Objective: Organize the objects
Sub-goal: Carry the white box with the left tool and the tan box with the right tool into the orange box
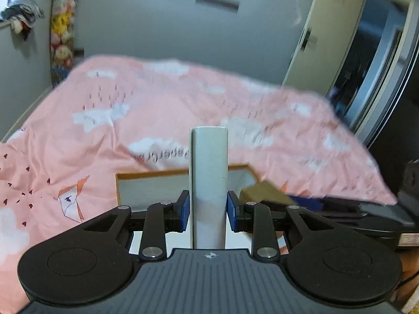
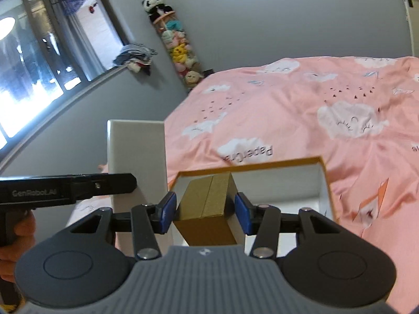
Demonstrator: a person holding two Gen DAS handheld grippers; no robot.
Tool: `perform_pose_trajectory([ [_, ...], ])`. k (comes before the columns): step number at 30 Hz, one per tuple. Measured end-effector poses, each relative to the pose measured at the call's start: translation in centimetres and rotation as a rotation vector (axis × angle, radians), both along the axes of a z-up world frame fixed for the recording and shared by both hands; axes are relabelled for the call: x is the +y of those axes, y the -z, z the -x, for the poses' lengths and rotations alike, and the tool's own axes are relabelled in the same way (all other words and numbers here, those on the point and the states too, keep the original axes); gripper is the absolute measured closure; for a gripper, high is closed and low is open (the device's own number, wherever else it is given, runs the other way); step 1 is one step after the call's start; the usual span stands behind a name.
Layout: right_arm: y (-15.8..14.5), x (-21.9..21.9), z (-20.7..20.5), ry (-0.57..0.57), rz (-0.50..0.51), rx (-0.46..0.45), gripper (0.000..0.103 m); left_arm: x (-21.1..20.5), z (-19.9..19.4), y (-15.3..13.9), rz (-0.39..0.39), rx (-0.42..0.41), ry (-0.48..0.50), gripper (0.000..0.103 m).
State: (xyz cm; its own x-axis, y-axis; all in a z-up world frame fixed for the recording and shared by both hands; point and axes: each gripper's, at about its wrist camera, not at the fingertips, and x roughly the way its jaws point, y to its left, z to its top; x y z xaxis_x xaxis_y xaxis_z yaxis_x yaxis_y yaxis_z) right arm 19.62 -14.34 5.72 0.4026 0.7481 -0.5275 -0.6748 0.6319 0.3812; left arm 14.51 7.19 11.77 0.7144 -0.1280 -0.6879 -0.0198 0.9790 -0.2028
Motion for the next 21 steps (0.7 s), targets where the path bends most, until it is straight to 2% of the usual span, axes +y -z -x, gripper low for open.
perform_pose_trajectory([
  [2,1.0,1.2,-1.8,0.012,0.030,0.012,0.052,0.1,-2.7,2.2,-0.007,0.085,-0.011,0.070],
  [5,3.6,2.3,-3.7,0.008,0.079,0.053,0.052,0.1,-6.0,5.7,-0.058,0.179,-0.028,0.071],
  [11,8.6,3.1,-6.2,-0.001,0.140,0.144,0.052,0.5,-9.6,11.5,-0.161,0.351,-0.027,0.070],
  [16,10.3,3.5,-7.6,-0.036,0.150,0.164,0.052,-0.1,-11.2,14.2,-0.321,0.418,-0.039,0.070],
  [21,11.4,4.1,-8.3,-0.036,0.193,0.161,0.052,-0.7,-12.7,16.0,-0.383,0.484,-0.045,0.070],
])
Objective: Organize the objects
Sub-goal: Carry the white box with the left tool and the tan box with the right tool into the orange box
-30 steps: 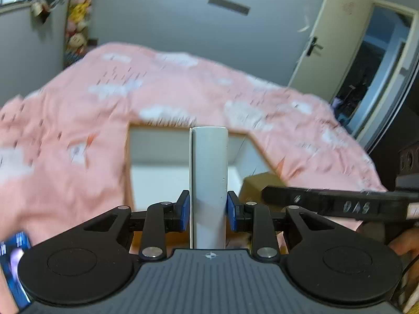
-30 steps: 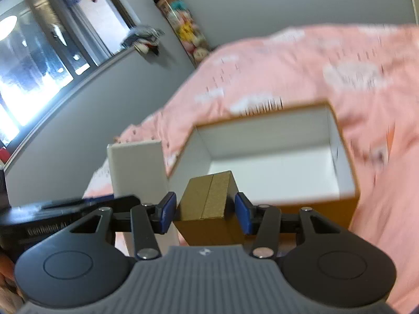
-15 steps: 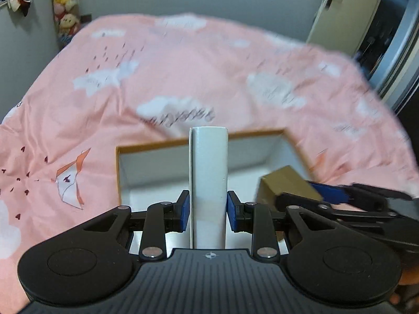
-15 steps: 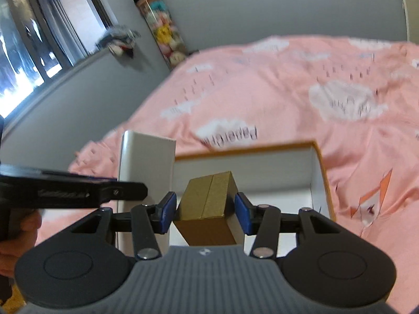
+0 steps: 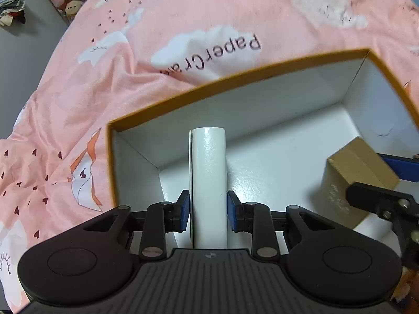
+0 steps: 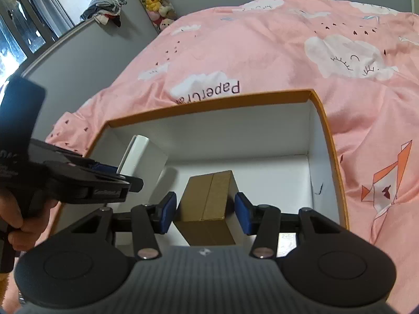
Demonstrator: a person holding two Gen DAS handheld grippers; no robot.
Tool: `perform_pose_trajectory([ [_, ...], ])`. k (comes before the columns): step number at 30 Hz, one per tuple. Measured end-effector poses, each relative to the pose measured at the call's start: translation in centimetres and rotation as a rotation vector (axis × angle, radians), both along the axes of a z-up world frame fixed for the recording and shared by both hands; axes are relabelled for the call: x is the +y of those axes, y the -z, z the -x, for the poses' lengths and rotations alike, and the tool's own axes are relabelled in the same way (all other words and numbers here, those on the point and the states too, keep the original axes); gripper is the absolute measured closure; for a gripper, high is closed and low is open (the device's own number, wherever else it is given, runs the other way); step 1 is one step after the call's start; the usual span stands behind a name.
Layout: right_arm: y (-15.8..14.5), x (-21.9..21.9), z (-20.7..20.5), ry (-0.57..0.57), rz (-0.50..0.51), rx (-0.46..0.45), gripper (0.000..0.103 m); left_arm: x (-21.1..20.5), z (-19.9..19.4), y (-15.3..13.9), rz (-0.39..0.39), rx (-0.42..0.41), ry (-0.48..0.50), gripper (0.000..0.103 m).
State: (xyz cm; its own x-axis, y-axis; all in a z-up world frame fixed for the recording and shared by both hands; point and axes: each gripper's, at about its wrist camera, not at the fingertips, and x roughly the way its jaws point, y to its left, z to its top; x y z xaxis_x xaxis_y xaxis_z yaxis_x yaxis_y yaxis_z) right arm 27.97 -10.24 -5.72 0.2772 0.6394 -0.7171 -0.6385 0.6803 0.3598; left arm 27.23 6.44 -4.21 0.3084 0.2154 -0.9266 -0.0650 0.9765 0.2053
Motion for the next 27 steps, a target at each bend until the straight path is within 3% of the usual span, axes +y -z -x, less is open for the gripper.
perform_pose_trajectory([
  [5,0.9,-0.3,-0.5,-0.008,0.005,0.020,0.052,-0.7,-1.4,2.0,-0.087,0.036,0.004,0.070],
  [11,1.3,-0.4,-0.4,-0.014,0.023,0.023,0.052,-1.1,-1.8,2.3,-0.097,0.056,0.013,0.070],
  [21,1.9,0.5,-0.1,-0.037,0.041,0.074,0.052,-0.2,-1.4,1.0,0.168,0.047,0.024,0.065],
  [27,2.1,1.4,-0.3,-0.017,0.077,0.128,0.052,1.0,0.2,-2.2,0.219,-0.092,0.049,0.065],
])
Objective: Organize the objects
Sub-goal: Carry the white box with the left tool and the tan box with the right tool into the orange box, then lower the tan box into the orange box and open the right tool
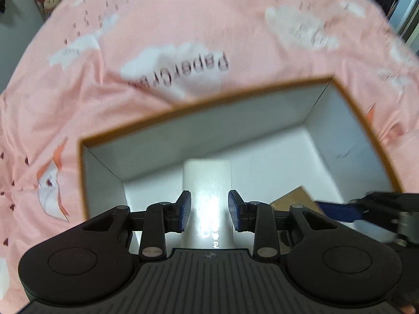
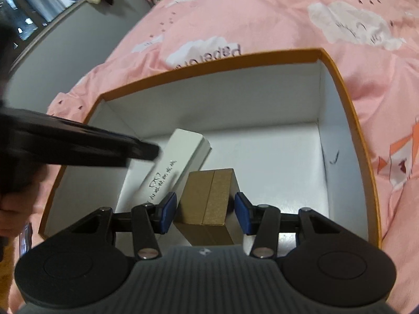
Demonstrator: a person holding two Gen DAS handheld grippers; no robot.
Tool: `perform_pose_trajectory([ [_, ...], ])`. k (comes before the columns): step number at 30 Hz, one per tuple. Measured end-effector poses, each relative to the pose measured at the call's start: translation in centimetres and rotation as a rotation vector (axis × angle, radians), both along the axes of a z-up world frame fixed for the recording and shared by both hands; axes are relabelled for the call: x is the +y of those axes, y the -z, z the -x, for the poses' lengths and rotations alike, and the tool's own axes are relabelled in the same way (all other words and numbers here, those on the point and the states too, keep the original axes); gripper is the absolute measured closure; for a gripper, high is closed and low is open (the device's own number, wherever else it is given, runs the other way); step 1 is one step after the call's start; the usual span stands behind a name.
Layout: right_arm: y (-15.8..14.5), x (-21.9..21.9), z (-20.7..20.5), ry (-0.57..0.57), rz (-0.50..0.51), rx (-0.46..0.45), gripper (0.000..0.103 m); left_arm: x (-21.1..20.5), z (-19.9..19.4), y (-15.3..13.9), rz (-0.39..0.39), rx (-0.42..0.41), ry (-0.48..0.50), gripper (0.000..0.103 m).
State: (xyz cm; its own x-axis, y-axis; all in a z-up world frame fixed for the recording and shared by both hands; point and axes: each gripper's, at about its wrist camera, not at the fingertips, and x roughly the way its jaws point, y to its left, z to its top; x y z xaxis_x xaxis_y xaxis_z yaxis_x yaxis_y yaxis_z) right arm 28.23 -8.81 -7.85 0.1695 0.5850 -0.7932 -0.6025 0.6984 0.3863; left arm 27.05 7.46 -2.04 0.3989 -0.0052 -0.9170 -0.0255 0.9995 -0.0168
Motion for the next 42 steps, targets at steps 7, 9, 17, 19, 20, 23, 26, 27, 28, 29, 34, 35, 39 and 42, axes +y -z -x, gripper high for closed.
perform_pose_trajectory([
  [7,0.3,2.3,0.1,0.069,0.036,0.069,0.053,3.4,3.4,-4.2,-0.034,-0.138,-0.048,0.065],
  [9,0.3,3.0,0.2,0.084,0.031,0.087,0.053,4.5,4.4,-4.8,-0.032,-0.155,-0.058,0.065],
  [17,0.3,6.2,0.5,0.067,0.028,0.095,0.053,7.5,6.7,-4.9,-0.007,-0.168,-0.091,0.071],
  [19,0.2,6.8,0.6,0.056,0.031,0.092,0.053,8.0,7.0,-4.6,0.010,-0.157,-0.091,0.075],
  [20,0.2,7.1,0.7,0.051,0.028,0.095,0.053,8.2,7.1,-4.4,0.019,-0.148,-0.085,0.078],
  [23,0.2,8.2,0.9,0.030,0.015,0.103,0.053,8.4,7.4,-3.8,0.056,-0.124,-0.074,0.082],
  [26,0.3,9.1,1.2,0.008,0.014,0.100,0.053,8.5,7.6,-3.2,0.069,-0.116,-0.072,0.087],
  [27,0.2,9.3,1.3,0.001,0.022,0.090,0.053,8.5,7.7,-3.1,0.073,-0.114,-0.072,0.087],
  [28,0.2,9.5,1.4,-0.008,0.027,0.082,0.053,8.5,7.7,-2.9,0.080,-0.113,-0.073,0.088],
  [29,0.1,9.6,1.4,-0.022,0.029,0.072,0.053,8.6,7.7,-2.8,0.088,-0.112,-0.076,0.088],
  [34,-0.6,9.3,1.2,-0.136,0.038,0.054,0.053,8.9,8.1,-2.8,0.111,-0.122,-0.095,0.088],
  [35,-1.0,9.3,1.3,-0.194,0.054,0.027,0.053,8.9,8.2,-2.8,0.116,-0.125,-0.094,0.088],
  [39,-2.2,9.3,2.0,-0.441,0.136,-0.062,0.053,8.6,8.5,-2.6,0.117,-0.115,-0.086,0.088],
  [42,-2.4,9.6,2.4,-0.626,0.179,-0.083,0.053,8.4,8.6,-2.5,0.114,-0.109,-0.087,0.088],
])
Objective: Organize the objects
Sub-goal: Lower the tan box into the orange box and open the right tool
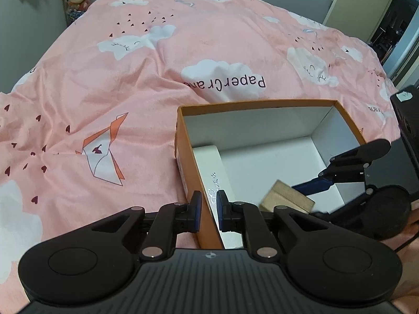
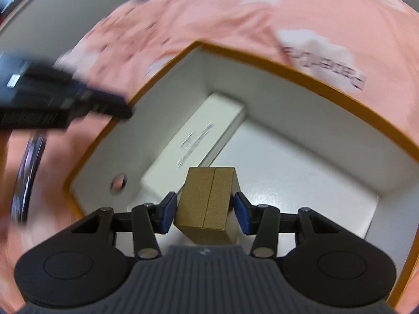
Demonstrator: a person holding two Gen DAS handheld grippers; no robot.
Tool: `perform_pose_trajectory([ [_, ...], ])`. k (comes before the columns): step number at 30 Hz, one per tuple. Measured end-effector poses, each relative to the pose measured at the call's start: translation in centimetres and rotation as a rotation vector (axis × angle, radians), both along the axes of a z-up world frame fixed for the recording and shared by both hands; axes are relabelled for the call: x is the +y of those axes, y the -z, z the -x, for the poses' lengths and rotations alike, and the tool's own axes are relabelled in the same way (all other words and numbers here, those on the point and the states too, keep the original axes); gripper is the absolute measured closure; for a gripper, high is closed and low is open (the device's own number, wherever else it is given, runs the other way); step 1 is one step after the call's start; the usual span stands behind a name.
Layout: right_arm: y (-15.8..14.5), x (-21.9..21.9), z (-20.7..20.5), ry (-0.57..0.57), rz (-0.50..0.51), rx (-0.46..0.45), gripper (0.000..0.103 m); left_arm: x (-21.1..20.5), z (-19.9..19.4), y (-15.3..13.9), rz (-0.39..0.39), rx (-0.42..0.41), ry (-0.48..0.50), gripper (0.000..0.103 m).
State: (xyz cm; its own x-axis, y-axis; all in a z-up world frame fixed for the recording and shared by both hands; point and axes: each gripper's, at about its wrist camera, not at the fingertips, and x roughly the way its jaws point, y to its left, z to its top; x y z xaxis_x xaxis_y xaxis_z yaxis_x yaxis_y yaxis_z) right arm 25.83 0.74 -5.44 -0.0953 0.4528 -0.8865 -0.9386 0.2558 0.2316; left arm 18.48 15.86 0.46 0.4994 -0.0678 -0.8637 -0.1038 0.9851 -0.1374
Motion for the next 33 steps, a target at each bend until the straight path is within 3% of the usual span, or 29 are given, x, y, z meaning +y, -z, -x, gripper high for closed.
perform_pose_trajectory([
  [8,1.0,0.9,0.9,-0.354,0.065,0.093,0.053,-0.4,0.4,0.6,-0.001,0.024,0.007,0.088],
  [15,1.9,2.6,0.2,-0.482,0.123,0.197,0.051,-0.3,0.4,0.9,0.007,0.033,0.004,0.088],
  [21,1.6,2.7,-0.1,-0.452,0.099,0.230,0.053,-0.2,0.3,0.7,0.007,0.028,0.002,0.088],
  [25,1.1,2.7,-0.7,-0.380,0.043,0.261,0.082,-0.2,0.4,0.6,0.013,0.024,0.002,0.088],
  [28,1.5,2.9,-1.1,-0.306,0.039,0.269,0.086,-0.2,0.3,0.6,0.018,0.028,-0.001,0.088],
  [33,2.3,2.8,-0.3,-0.327,0.057,0.320,0.090,-0.1,0.3,0.6,0.020,0.035,0.004,0.088],
])
